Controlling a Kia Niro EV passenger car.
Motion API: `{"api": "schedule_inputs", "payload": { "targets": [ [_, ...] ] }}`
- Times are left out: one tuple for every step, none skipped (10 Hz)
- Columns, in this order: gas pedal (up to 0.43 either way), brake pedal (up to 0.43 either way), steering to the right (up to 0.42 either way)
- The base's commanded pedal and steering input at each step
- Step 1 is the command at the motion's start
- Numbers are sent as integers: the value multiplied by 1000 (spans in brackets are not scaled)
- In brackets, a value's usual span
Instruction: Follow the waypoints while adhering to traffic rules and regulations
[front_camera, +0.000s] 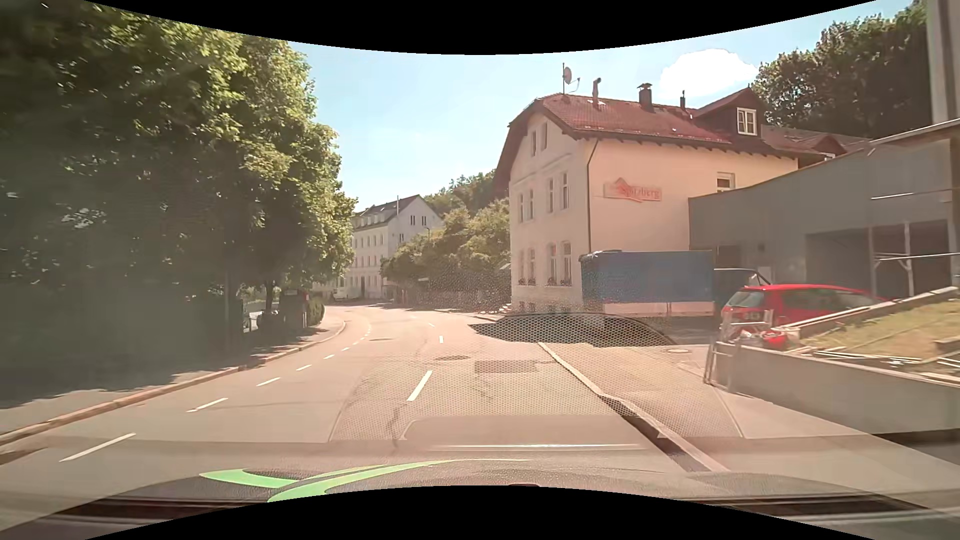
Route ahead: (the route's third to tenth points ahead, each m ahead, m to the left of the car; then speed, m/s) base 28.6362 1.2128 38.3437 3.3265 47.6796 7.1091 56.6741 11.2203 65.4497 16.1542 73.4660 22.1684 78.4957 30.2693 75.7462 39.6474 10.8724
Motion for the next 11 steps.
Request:
{"api": "schedule_inputs", "payload": {
  "targets": [
    [0, 37, -1],
    [0, 24, -6],
    [0, 0, -9],
    [0, 0, -10],
    [0, 0, -12],
    [0, 0, -18],
    [0, 0, -23],
    [0, 0, -25],
    [0, 0, -29],
    [0, 0, -33],
    [0, 0, -39]
  ]
}}
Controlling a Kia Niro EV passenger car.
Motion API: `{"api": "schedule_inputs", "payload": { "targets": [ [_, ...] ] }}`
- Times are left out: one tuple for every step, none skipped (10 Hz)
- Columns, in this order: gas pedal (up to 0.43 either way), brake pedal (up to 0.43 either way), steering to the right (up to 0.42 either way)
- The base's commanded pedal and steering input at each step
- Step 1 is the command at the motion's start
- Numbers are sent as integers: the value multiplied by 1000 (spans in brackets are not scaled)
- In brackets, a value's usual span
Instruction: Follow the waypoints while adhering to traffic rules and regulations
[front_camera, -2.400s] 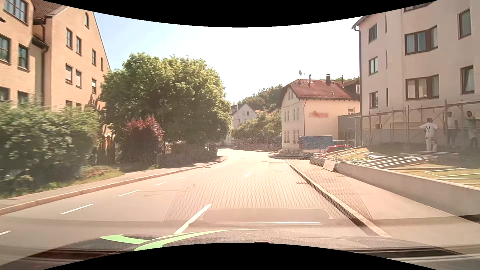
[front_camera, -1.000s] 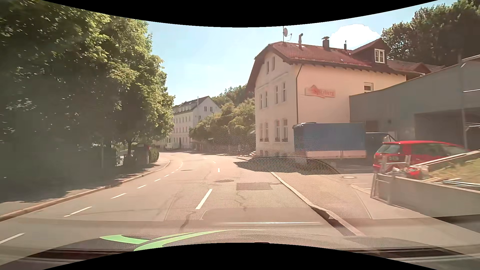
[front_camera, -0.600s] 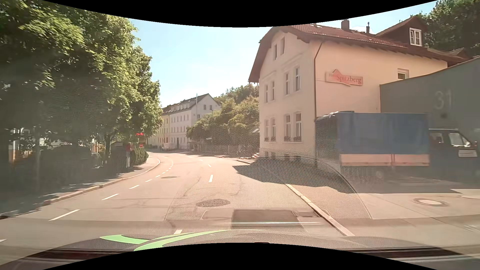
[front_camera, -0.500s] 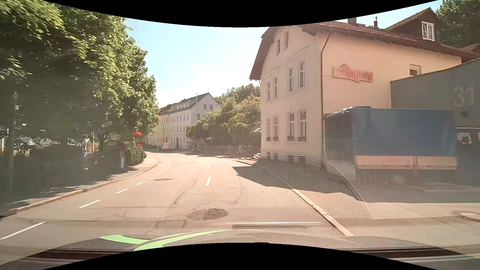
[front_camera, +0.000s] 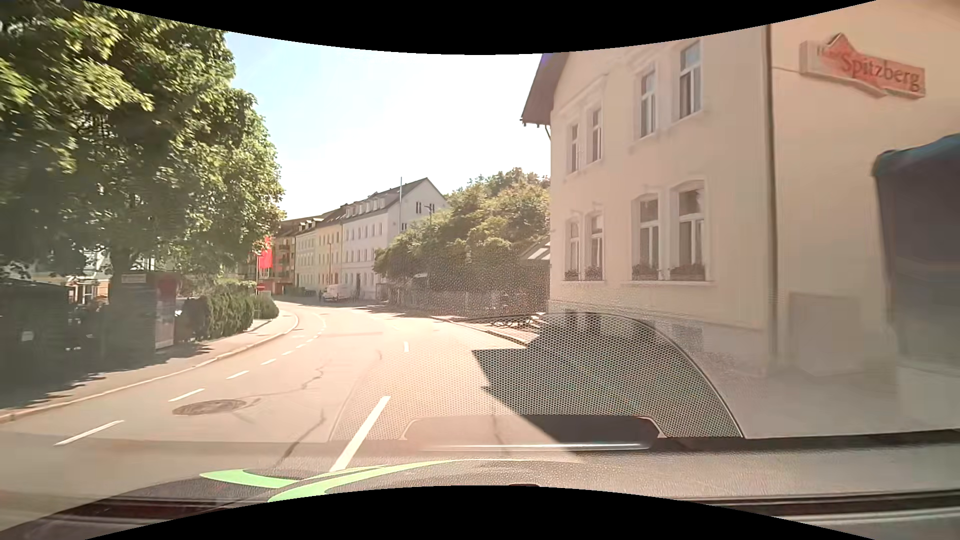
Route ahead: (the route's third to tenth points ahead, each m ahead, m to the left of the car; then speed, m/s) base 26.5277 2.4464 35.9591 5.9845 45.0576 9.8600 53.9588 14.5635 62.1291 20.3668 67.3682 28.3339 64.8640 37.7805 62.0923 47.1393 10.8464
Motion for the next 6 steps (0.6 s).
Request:
{"api": "schedule_inputs", "payload": {
  "targets": [
    [0, 0, -46],
    [0, 0, -46],
    [0, 0, -50],
    [0, 0, -58],
    [0, 0, -60],
    [0, 0, -60]
  ]
}}
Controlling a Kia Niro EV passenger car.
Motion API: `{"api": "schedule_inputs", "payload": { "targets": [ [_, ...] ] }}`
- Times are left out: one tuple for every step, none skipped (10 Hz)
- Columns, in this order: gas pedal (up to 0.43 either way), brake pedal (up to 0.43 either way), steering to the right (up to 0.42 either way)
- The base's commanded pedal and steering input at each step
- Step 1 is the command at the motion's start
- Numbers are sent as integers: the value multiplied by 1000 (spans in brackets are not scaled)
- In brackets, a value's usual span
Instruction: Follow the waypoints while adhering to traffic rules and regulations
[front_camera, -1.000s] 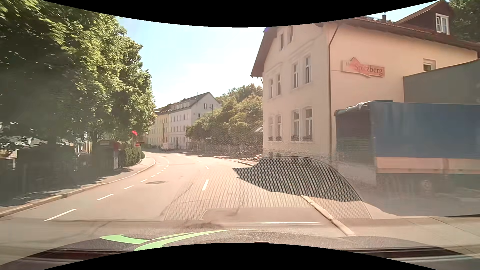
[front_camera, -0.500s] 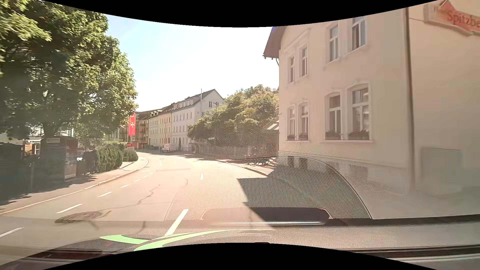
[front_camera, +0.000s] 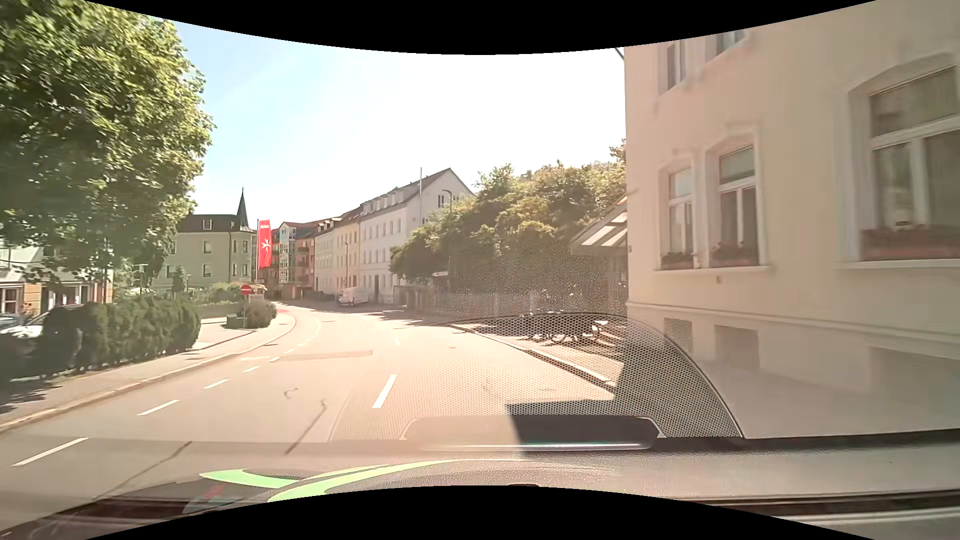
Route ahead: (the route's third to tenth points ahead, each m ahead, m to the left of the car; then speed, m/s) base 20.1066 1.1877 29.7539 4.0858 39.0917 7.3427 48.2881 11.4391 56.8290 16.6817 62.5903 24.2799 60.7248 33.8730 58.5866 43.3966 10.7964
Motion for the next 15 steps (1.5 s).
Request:
{"api": "schedule_inputs", "payload": {
  "targets": [
    [0, 0, -59],
    [0, 0, -58],
    [0, 0, -57],
    [0, 0, -57],
    [0, 0, -57],
    [0, 0, -57],
    [0, 6, -57],
    [0, 43, -58],
    [0, 67, -58],
    [0, 85, -58],
    [0, 104, -58],
    [0, 104, -58],
    [0, 116, -58],
    [0, 128, -58],
    [0, 134, -58]
  ]
}}
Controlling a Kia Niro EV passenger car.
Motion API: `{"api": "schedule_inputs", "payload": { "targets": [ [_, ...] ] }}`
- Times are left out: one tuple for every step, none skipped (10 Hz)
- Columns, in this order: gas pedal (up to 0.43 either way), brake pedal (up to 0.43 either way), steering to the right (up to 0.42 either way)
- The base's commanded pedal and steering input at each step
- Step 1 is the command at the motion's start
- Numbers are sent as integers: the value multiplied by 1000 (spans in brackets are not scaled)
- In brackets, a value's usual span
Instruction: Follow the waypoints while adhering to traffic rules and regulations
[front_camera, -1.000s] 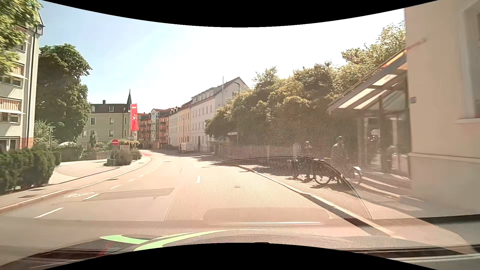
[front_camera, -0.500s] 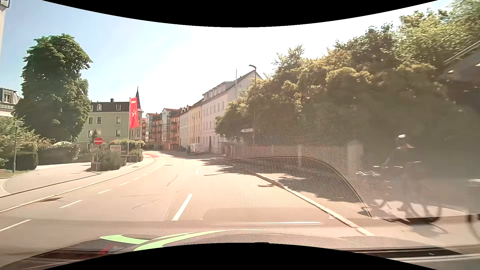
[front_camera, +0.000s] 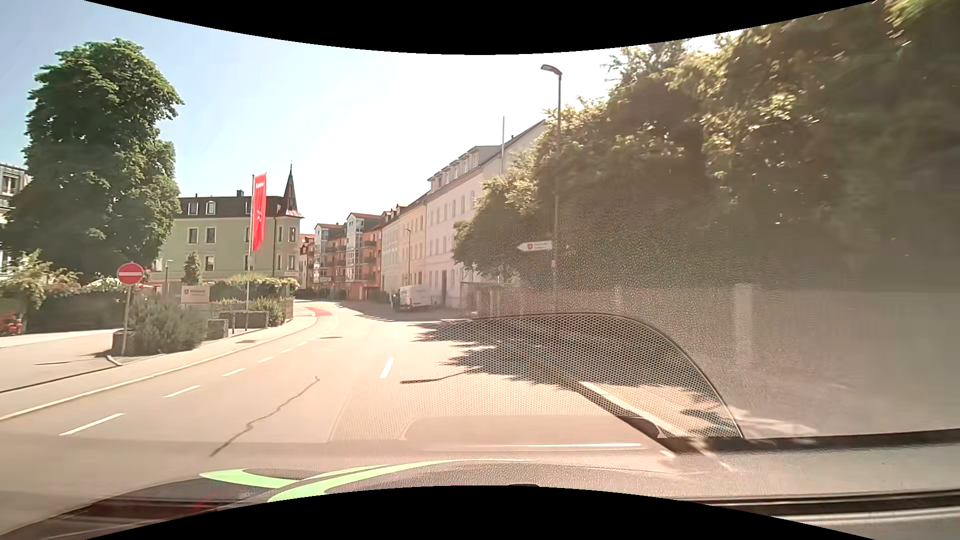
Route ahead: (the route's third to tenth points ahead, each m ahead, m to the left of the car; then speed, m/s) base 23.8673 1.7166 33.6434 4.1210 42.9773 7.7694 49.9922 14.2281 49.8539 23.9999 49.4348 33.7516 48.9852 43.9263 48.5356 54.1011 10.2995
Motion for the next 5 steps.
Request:
{"api": "schedule_inputs", "payload": {
  "targets": [
    [0, 140, -58],
    [0, 146, -58],
    [0, 146, -58],
    [0, 152, -58],
    [0, 159, -58]
  ]
}}
